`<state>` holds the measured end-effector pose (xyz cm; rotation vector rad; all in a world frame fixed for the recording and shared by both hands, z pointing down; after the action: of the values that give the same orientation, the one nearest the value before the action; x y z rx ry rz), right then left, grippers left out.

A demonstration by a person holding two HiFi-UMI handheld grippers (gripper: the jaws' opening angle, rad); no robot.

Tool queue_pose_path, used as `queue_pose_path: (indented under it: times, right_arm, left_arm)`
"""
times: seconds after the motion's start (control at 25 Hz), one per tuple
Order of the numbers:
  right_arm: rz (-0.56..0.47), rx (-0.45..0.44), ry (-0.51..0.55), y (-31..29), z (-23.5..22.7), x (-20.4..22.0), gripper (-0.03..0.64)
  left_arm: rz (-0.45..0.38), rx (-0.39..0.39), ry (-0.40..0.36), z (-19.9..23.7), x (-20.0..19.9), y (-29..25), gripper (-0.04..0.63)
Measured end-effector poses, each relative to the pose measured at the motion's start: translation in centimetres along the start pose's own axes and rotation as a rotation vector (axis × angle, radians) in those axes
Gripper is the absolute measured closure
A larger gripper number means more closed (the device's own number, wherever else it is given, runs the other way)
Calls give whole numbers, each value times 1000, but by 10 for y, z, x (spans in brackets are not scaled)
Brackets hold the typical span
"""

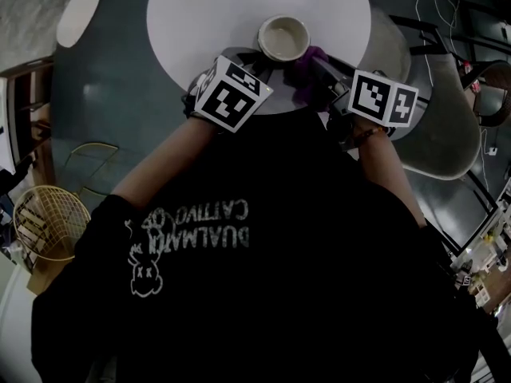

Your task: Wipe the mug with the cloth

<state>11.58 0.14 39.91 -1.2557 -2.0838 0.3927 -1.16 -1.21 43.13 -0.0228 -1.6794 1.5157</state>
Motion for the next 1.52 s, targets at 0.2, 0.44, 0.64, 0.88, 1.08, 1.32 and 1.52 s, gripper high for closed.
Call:
queue_pose_path:
  times: [0.2, 0.44, 0.64, 0.88, 1.08, 1.32, 1.52]
  right_arm:
    - [-14, 21, -1, -2, -4, -6, 515]
    - [-14, 47, -3, -6, -8, -18, 520]
    - [1, 69, 24, -8, -11, -27, 526]
    - [-6, 117, 123, -12, -7, -47, 531]
    - [-7, 133, 158, -20, -4, -61, 533]
    - [-34, 149, 162, -23, -7, -64, 534]
    - [-32, 169, 211, -23, -8, -65, 535]
  left_arm:
    - [2, 6, -30, 2, -3, -1, 505]
    - [25, 27, -61, 8, -4, 0, 503]
    - [31, 42, -84, 10, -5, 1, 502]
    - [46, 54, -111, 13, -7, 0, 499]
    - [52, 60, -109, 16, -8, 0, 499]
    - [50, 57, -92, 15, -8, 0, 495]
    - [63, 62, -115, 10, -6, 1, 494]
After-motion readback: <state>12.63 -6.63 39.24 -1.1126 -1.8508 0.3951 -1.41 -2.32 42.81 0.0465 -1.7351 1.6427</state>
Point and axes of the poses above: the fingertips, and each gripper's own axes: y backward along the fingers, z to its left, x out of its underside, the point moved 4 cm from there along y, backward along the fingers, and after that the axes turned 13 degrees about -x, right-handed, at the moved point
